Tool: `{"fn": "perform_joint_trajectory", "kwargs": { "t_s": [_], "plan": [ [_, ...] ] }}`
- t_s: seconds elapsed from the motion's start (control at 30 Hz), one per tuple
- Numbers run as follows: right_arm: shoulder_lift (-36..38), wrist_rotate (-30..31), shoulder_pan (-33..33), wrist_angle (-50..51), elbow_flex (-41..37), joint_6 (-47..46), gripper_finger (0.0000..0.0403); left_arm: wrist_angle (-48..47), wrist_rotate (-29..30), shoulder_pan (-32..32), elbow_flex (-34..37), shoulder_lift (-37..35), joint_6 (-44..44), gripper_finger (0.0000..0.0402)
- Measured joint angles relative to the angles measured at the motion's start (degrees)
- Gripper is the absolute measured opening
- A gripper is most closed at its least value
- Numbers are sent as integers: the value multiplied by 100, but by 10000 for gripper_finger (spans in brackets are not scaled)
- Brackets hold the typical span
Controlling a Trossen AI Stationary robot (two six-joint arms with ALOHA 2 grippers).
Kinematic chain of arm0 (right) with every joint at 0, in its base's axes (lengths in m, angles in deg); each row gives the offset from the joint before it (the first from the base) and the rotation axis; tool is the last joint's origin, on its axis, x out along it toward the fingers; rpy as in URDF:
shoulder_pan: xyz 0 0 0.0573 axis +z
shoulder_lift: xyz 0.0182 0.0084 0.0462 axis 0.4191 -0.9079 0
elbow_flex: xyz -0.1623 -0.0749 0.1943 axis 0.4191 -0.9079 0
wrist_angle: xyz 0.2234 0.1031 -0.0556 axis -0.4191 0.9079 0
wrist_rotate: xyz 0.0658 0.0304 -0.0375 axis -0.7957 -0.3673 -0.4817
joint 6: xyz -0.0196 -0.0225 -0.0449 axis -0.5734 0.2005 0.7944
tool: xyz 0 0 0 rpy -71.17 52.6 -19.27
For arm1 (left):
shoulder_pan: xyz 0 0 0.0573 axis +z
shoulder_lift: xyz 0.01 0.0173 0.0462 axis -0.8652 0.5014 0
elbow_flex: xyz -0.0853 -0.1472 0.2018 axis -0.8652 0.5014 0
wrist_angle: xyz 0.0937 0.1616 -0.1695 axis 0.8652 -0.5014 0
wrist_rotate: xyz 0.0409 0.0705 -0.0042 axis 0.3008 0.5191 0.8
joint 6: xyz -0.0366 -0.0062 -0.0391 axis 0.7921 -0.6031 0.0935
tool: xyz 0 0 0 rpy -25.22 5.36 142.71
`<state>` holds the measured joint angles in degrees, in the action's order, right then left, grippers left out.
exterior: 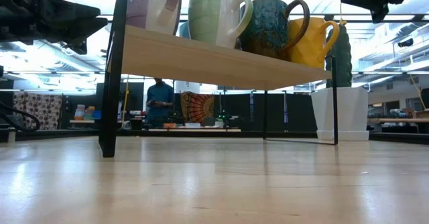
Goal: Place coffee mugs
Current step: Return to Home Position
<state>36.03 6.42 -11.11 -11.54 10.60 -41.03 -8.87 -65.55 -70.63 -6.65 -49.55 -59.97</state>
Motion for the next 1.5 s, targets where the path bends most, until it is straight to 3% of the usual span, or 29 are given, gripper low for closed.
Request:
{"fn": "perform_joint_trajectory", "kwargs": {
  "t_s": [0.4,0.73,0.97,1.17,1.5],
  "plan": [
    [317,-1052,-640,-713,-683,140,60,-6,-2,-2,2,0,-68,141],
    [328,-1152,-669,-2005,-1617,338,59,-7,-4,-2,4,0,-68,141],
    [541,-1315,-669,-1738,-1650,277,57,-8,-4,0,4,0,-66,141],
    [1048,-2366,-665,-1727,-1776,182,57,-8,-4,-1,7,0,-66,141],
    [1124,-2542,-667,-2577,-2464,187,57,-28,-6,0,7,4,-63,141]
  ]
}}
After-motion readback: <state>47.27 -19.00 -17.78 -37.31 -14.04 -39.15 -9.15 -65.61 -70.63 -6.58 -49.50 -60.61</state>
